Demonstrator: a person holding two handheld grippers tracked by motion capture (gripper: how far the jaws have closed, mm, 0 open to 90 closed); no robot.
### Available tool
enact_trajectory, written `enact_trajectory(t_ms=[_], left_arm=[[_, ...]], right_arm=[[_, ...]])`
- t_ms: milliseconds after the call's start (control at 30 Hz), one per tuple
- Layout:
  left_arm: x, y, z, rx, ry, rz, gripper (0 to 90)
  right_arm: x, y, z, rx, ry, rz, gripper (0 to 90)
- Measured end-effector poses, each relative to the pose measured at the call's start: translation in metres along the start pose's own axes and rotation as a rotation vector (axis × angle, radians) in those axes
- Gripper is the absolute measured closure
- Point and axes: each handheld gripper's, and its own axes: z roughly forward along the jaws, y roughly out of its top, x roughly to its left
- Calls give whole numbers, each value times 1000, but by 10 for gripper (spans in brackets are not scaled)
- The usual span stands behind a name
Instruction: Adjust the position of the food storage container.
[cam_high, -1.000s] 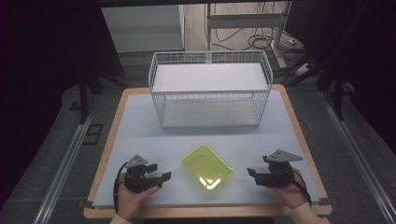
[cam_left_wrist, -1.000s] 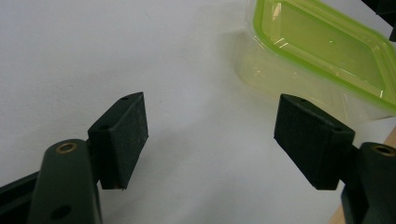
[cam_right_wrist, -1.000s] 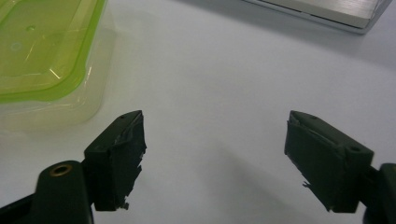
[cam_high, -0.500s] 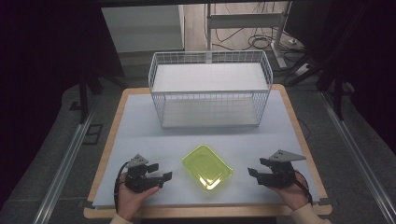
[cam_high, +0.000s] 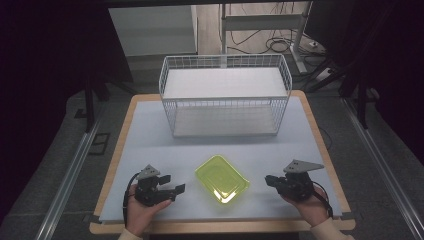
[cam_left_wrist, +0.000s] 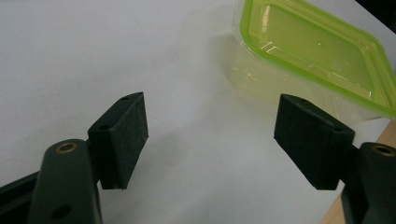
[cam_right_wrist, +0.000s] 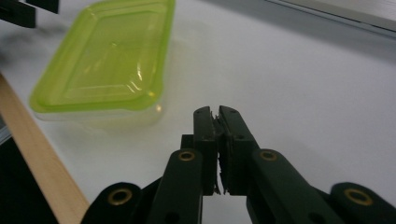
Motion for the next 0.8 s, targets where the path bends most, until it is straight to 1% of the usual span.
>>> enact_trajectory(t_ms=[100,133,167,200,300,400,433,467,500,533,567,600,633,800], left_arm=[[-1,1,3,7,-7,5,259],[-1,1,3,7,-7,5,258],[-2,2,4,10,-9,9,258],[-3,2,5,11,-9,10,257],[-5,2,5,12,-13,16,256],[-5,2,5,10,-13,14,254],[-5,2,5,10,-13,14,255],[-5,2,5,9,-12,13,255],[-5,2,5,9,-12,13,254],[-5,2,5,8,-10,11,254],[-4,2,5,10,-10,12,254],[-4,2,5,10,-10,12,254],[-4,2,5,13,-10,13,254],[-5,1,5,14,-11,12,254]], right_arm=[[8,8,2,0,31,-11,889],[8,8,2,0,31,-11,889],[19,15,4,-2,60,-30,894],[21,17,5,-6,66,-38,895],[36,27,7,-6,105,-68,896],[51,34,14,1,142,-104,896],[51,34,14,1,142,-104,896],[60,40,22,14,168,-123,896],[60,40,22,14,168,-123,896],[69,44,30,25,187,-147,896],[72,46,32,29,193,-158,896],[72,46,32,29,193,-158,896],[83,50,39,42,216,-184,896],[106,55,52,83,246,-234,896]])
